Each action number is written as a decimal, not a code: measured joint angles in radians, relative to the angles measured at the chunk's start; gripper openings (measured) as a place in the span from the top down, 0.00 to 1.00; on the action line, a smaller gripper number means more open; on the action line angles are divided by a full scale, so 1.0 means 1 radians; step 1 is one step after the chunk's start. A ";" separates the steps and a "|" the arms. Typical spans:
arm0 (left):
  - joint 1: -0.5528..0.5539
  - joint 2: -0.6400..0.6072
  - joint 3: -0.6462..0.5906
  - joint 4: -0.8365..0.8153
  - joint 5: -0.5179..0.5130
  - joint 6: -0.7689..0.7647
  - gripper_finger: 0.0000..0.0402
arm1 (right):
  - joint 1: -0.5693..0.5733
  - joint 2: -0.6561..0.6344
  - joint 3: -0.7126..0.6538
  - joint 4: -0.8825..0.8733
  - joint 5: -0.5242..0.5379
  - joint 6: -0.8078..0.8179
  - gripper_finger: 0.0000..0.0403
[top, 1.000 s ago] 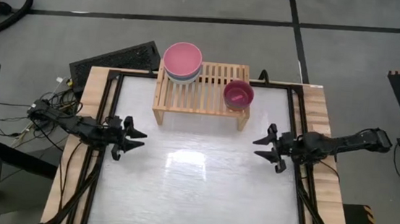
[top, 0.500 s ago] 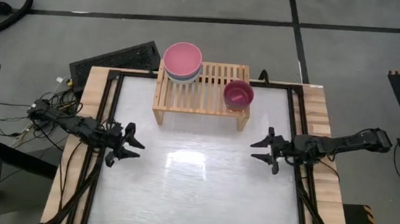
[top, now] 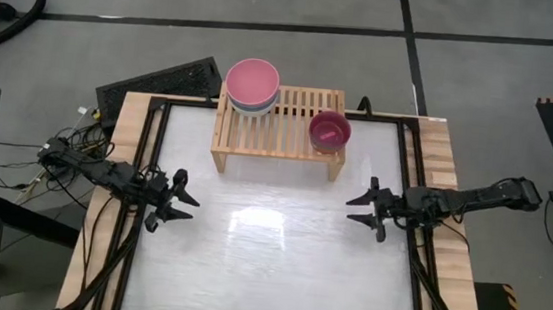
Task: Place and stack bowls onto a shelf
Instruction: Return to Home Position
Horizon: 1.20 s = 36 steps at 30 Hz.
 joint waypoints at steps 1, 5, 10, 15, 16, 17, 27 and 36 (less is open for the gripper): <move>0.000 0.000 0.000 0.000 0.000 -0.003 0.58 | 0.000 0.000 0.000 0.000 0.000 0.000 0.47; 0.000 0.000 0.000 0.000 -0.001 -0.015 0.58 | 0.000 0.000 0.000 -0.001 0.000 -0.001 0.47; 0.000 0.000 0.000 0.000 -0.001 -0.016 0.58 | 0.000 0.000 0.000 -0.002 -0.001 -0.001 0.47; 0.000 0.000 0.000 0.000 -0.001 -0.016 0.58 | 0.000 0.000 0.000 -0.003 -0.002 -0.001 0.47; 0.000 0.000 0.000 0.000 -0.001 -0.016 0.58 | 0.000 0.000 0.000 -0.003 -0.002 -0.001 0.47; 0.000 0.000 0.000 0.000 -0.001 -0.016 0.58 | 0.000 0.000 0.000 -0.003 -0.002 -0.001 0.47; 0.000 0.000 -0.001 -0.001 -0.002 -0.017 0.58 | 0.000 0.000 0.000 -0.003 -0.002 -0.001 0.47; 0.000 0.000 -0.001 -0.001 -0.002 -0.017 0.58 | 0.000 0.000 0.000 -0.003 -0.002 -0.002 0.47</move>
